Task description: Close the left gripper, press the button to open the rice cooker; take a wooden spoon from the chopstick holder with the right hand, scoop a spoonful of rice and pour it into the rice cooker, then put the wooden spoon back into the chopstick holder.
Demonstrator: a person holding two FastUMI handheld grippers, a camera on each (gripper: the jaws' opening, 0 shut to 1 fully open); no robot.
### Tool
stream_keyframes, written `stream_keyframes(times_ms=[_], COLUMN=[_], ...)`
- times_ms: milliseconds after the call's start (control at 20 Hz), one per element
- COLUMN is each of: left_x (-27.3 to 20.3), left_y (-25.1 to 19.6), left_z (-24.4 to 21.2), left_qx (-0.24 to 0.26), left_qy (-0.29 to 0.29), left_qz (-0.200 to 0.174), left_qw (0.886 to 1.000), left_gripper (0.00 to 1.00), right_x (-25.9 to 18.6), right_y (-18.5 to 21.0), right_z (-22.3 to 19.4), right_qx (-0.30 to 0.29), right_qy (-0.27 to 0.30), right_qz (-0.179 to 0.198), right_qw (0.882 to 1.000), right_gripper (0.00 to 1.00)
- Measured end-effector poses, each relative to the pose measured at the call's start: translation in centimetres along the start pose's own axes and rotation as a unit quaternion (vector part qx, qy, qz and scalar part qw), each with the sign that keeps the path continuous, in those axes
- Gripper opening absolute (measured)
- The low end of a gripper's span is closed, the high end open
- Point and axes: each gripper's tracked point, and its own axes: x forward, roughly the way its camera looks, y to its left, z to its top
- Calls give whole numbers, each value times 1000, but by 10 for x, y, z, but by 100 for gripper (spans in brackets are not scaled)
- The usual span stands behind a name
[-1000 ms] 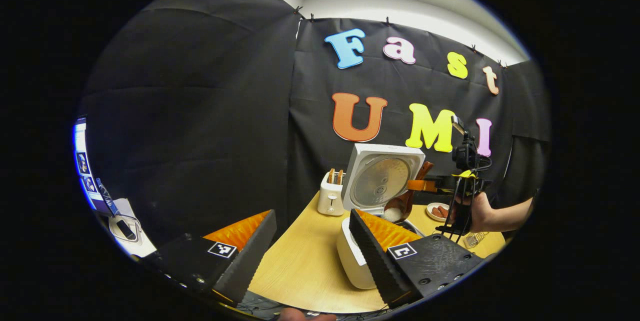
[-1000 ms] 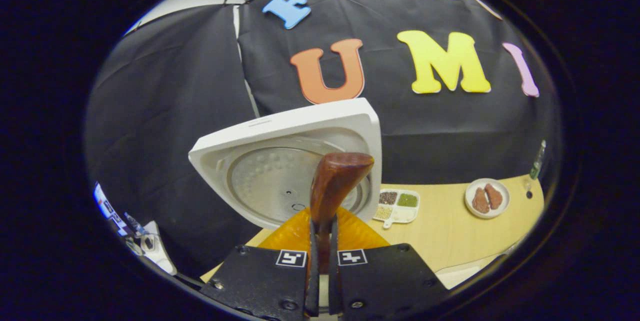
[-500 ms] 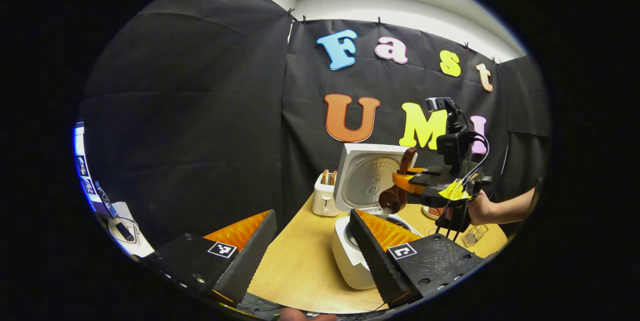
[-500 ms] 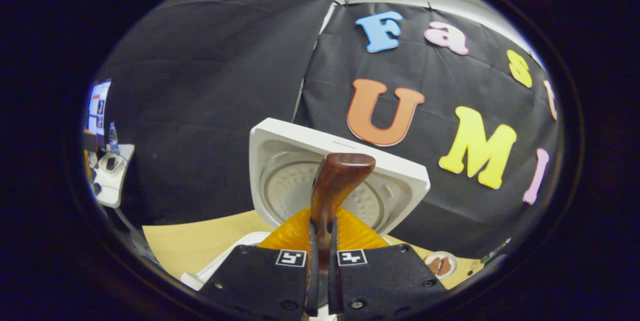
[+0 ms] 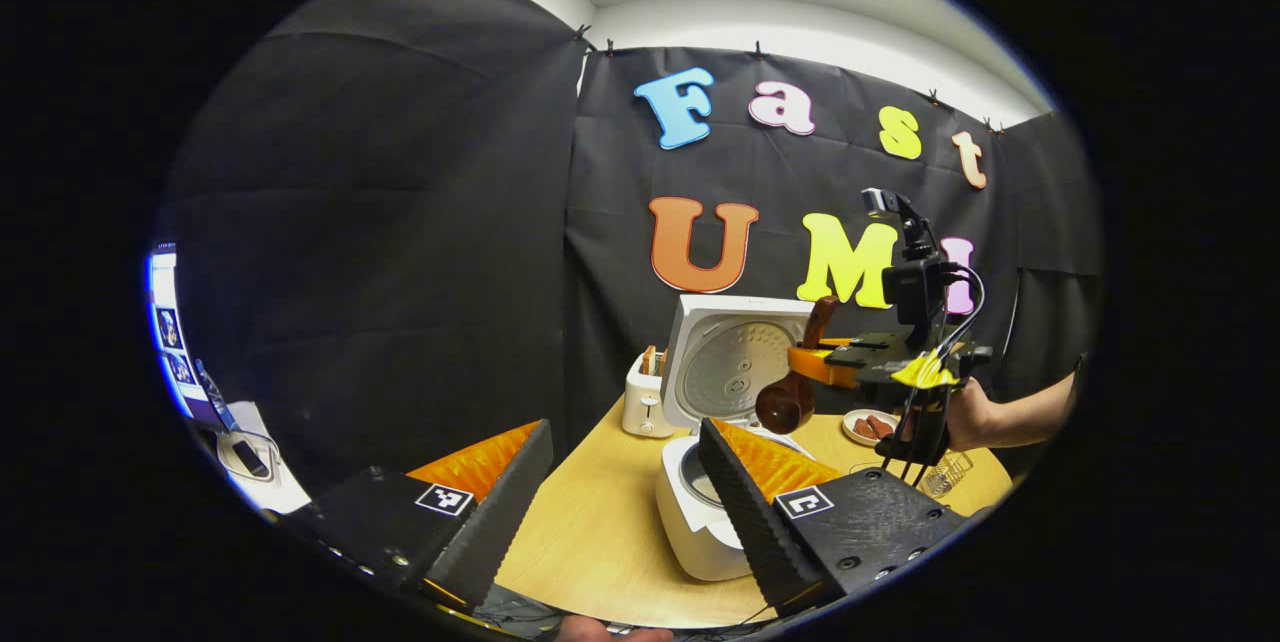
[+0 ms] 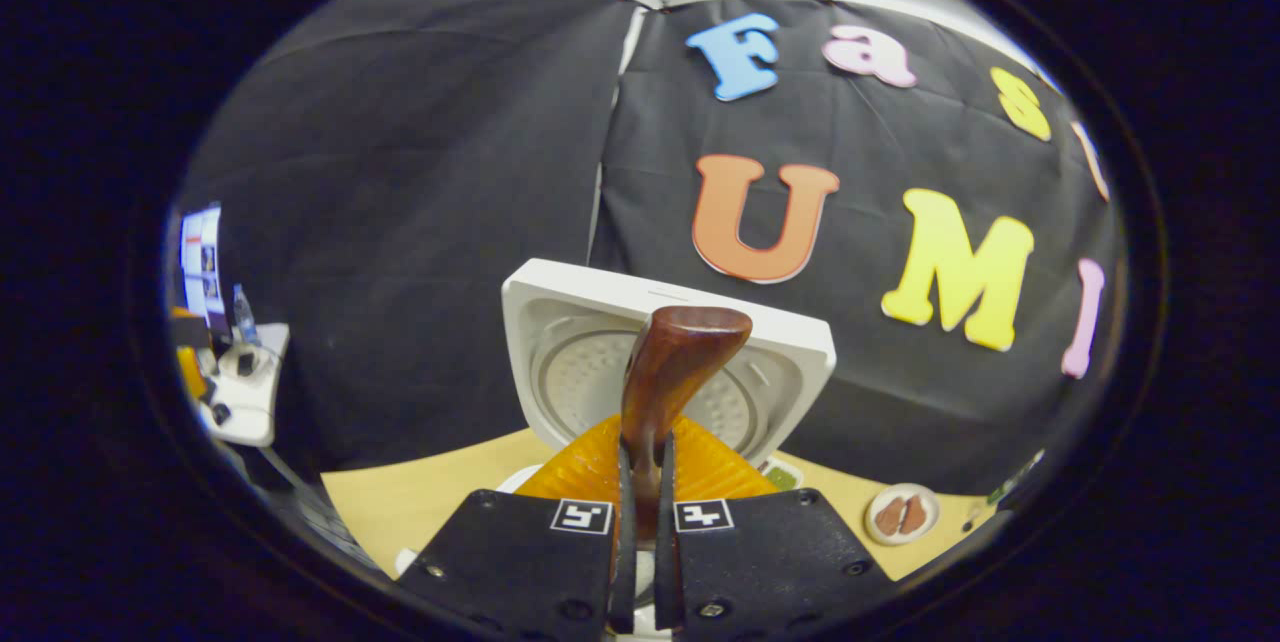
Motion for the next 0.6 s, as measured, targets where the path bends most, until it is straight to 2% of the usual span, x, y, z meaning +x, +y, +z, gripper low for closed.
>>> stream_keyframes(times_ms=[150,250,350,450,600], left_x=[-1,1,0,3,11], left_y=[-7,-19,-35,-55,-86], left_z=[13,17,21,23,29], left_qx=[7,6,2,0,1], left_qy=[-11,-14,-16,-17,-20], left_qz=[2,0,-4,-13,-29], left_qw=[1000,1000,1000,1000,999], left_gripper=[94,94,94,94,94], right_x=[-15,-31,-53,-81,-127], right_y=[-36,-56,-80,-115,-175], right_z=[2,3,7,5,-5], right_qx=[123,200,274,330,361], right_qy=[7,4,-7,-17,-43], right_qz=[-1,-1,6,-6,-49], right_qw=[992,980,962,944,930], right_gripper=[9,9,9,9,9])
